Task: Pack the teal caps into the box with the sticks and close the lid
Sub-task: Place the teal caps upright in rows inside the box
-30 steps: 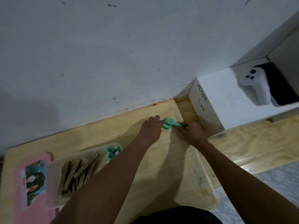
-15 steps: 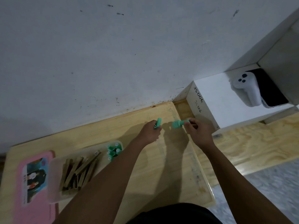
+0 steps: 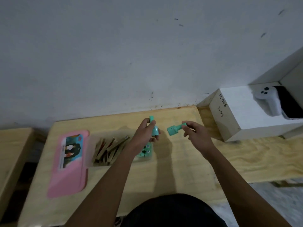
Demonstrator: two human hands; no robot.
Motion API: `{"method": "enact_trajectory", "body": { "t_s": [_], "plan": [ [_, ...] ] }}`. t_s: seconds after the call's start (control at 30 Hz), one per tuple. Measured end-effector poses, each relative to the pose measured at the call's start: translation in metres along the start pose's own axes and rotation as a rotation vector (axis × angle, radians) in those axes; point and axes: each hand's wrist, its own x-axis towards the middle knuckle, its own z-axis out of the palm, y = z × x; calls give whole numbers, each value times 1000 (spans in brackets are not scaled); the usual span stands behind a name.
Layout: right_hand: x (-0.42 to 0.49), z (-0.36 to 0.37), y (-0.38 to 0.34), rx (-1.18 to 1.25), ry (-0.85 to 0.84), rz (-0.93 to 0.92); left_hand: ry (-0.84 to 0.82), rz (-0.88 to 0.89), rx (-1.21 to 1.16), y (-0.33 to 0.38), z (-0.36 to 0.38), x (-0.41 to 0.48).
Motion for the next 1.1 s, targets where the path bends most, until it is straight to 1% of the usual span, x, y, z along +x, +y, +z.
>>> {"method": "enact_trajectory", "body": {
  "t_s": [0.13,0.3,0.37,0.43,0.5,0.57,0.67,0.77,0.83,0.97,1.1],
  "plan": [
    [-20,28,-16,-81,-111,-75,54,81,105,-1,-36,-33],
    [-40,61,-14,-275,-270,-172,119,176,378,-17,-68,-58],
    [-48,72,-8,-399,-300,-239,144,206,474,-27,-73,-60],
    [-54,81,-3,-579,-319,-318,159,225,562,-37,-76,-61],
    [-57,88,1,-741,-336,-377,186,251,607,-45,-76,-63],
    [-58,94,5,-877,-347,-428,201,270,617,-52,-76,-66],
    [-55,105,10,-1083,-367,-483,190,226,586,-64,-76,-65],
    [-52,116,13,-1242,-345,-499,203,209,619,-75,-76,-61],
    [-51,122,13,-1313,-329,-478,223,222,663,-79,-74,-60],
    [-50,131,6,-1378,-313,-421,229,213,720,-84,-72,-58],
    [-46,137,-4,-1416,-314,-330,179,164,728,-84,-70,-53]
  ]
}}
